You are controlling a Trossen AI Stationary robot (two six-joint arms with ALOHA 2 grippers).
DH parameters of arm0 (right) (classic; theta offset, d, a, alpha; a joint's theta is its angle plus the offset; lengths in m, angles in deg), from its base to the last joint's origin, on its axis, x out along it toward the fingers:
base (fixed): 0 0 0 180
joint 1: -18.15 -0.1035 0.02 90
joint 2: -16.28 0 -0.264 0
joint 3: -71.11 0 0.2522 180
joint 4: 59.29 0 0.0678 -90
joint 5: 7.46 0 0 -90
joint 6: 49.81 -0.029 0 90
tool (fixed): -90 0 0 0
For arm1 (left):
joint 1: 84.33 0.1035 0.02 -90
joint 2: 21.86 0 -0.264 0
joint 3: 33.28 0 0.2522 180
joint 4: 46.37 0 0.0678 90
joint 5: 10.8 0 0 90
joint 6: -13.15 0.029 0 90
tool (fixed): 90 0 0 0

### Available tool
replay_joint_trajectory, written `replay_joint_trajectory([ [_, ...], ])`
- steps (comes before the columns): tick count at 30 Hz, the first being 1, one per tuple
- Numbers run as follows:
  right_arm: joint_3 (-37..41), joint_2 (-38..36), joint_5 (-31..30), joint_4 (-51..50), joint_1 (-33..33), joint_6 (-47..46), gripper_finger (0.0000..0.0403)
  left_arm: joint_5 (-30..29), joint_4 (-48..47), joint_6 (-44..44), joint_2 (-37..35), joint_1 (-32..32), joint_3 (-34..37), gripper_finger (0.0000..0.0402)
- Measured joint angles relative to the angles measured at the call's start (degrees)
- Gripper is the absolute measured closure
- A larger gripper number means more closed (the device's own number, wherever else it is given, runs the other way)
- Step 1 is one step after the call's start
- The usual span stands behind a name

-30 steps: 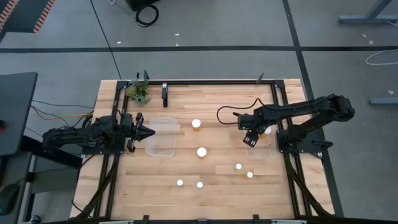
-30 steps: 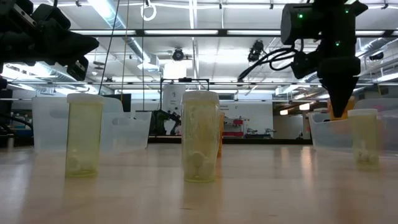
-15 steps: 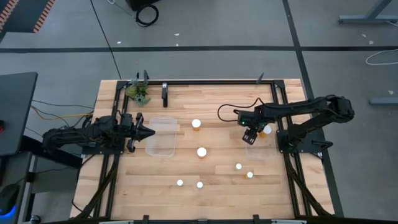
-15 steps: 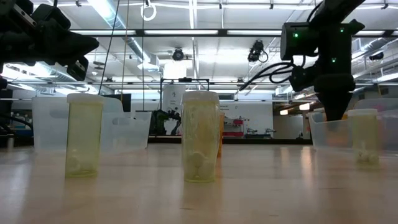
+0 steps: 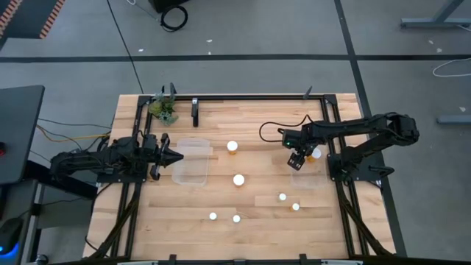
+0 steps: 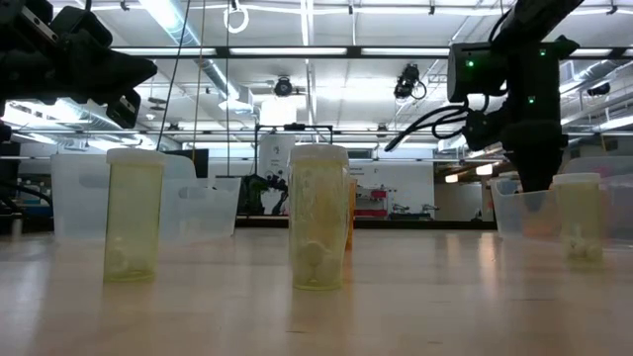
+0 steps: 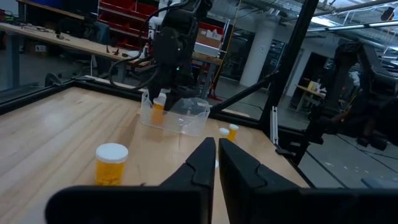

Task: Pick and place medicine bottles into bin by pill shape (circle, oval)
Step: Put the top right large orange pill bottle into the right transparent bin, then put the bottom large orange pill bottle into the right transparent bin

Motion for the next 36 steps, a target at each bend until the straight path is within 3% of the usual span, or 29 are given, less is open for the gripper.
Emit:
replay_joint_trajectory([
  [11,-10.6,0.0,-2.8,-9.5,-0.2,-1.1,0.0146,0.0,0.0,0.0,0.0,0.0,0.0,0.0370],
  [21,-18.5,1.9,-4.8,-8.9,-3.8,-2.4,0.0146,0.0,0.0,0.0,0.0,0.0,0.0,0.0372],
  [28,-27.2,12.9,-6.1,-8.3,-8.4,0.7,0.0146,0.0,0.0,0.0,0.0,0.0,0.0,0.0366],
  [36,-40.8,27.6,-3.0,-6.3,-11.8,8.2,0.0146,0.0,0.0,0.0,0.0,0.0,0.0,0.0376],
])
